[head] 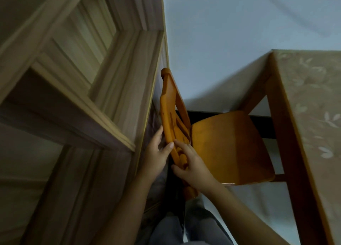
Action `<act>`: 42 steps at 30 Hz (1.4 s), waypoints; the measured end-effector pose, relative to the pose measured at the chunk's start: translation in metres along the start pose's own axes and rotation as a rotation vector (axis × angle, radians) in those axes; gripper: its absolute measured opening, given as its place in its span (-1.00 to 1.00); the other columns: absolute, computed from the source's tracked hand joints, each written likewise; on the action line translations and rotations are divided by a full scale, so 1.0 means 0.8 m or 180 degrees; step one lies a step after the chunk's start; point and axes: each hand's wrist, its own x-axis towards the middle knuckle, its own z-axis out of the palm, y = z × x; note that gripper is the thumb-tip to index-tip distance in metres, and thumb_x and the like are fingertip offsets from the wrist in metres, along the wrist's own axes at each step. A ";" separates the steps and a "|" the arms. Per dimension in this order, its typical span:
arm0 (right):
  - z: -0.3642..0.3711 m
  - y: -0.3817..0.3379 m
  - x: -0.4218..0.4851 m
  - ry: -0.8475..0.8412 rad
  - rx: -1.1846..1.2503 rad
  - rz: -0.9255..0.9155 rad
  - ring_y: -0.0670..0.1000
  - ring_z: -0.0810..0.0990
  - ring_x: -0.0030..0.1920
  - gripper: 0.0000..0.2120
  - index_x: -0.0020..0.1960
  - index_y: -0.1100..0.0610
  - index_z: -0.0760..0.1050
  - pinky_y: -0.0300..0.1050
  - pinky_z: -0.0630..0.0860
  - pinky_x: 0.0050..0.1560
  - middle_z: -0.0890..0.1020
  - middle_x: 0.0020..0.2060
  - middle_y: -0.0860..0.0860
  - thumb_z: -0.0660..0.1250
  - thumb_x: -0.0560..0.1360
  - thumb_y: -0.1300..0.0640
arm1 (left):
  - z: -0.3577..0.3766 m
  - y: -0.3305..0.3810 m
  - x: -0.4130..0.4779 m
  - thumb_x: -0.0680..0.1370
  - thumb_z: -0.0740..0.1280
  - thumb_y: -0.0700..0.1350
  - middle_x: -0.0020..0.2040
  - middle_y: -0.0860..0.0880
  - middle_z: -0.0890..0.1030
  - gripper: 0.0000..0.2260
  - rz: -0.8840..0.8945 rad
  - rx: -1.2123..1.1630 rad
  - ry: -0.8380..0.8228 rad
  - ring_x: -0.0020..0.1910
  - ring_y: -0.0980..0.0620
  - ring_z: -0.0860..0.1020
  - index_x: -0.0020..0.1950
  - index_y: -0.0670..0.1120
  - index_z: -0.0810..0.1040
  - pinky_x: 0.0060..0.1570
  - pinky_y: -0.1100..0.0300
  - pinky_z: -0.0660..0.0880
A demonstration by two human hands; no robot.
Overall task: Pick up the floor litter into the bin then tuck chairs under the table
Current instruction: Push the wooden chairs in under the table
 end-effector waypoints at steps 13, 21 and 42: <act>0.003 -0.003 0.038 0.0358 0.0314 0.0045 -0.23 0.47 -0.03 -0.38 0.42 0.06 0.21 -0.38 0.46 -0.13 0.38 0.13 -0.12 0.36 0.42 0.27 | -0.003 0.019 0.048 0.56 0.21 -0.28 0.23 0.11 0.37 -0.45 -0.0267 -0.0270 -0.0178 0.20 0.19 0.39 0.48 0.02 0.09 0.16 0.20 0.39; -0.023 -0.001 0.066 0.0637 0.0408 -0.0004 -0.32 0.42 0.09 -0.38 0.40 0.03 0.23 -0.36 0.45 0.03 0.41 0.13 -0.17 0.37 0.41 0.27 | 0.018 0.040 0.091 0.58 0.19 -0.24 0.42 0.01 0.30 -0.47 -0.0287 -0.0130 -0.0257 0.30 0.13 0.29 0.49 0.05 0.08 0.27 0.06 0.33; -0.140 0.053 0.081 0.0795 0.0102 0.0022 -0.18 0.52 0.05 -0.33 0.42 0.02 0.24 -0.25 0.54 -0.03 0.49 0.08 -0.12 0.38 0.37 0.27 | 0.130 0.066 0.152 0.59 0.19 -0.20 0.45 -0.01 0.25 -0.46 -0.0305 -0.0261 -0.0536 0.40 -0.03 0.26 0.48 0.12 0.08 0.28 -0.10 0.35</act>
